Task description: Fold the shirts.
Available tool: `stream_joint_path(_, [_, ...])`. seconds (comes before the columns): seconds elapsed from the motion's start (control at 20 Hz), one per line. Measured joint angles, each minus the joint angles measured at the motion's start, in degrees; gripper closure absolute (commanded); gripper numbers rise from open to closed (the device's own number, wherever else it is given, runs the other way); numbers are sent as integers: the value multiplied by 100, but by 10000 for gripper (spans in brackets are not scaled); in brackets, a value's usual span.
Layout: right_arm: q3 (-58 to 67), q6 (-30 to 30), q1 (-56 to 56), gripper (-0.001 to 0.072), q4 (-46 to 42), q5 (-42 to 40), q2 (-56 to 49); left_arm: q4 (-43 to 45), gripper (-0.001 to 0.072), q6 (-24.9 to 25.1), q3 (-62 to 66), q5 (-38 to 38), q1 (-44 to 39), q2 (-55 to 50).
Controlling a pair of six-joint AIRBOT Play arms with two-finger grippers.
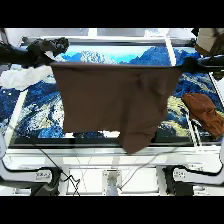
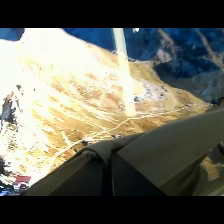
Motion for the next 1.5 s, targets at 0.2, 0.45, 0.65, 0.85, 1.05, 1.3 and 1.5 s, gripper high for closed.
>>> stream_joint_path(0.2, [-133, 2, 356, 687, 109, -1115, -990, -46, 697, 157, -74, 737, 0, -1008])
stream_joint_path(0.45, [-175, 0, 813, 687, 142, -2721, -1534, -179, 697, 229, -94, 1530, 0, -1604])
stream_joint_path(0.65, [-179, 0, 979, 687, 144, -3530, -1637, -221, 696, 256, -94, 1849, 0, -1725])
stream_joint_path(0.85, [-179, 0, 1025, 687, 129, -3821, -1668, -249, 696, 260, -94, 1971, -4, -1753])
stream_joint_path(1.05, [-168, 0, 1016, 687, 59, -3781, -1670, -387, 696, 310, -72, 1895, -2, -1759])
stream_joint_path(1.3, [-166, -310, 903, 687, -271, -2739, -1591, -476, 697, 638, 286, 955, 2, -1759])
stream_joint_path(1.5, [-166, -540, 769, 687, -415, -1648, -1550, -234, 697, 638, 518, 55, 2, -1759])
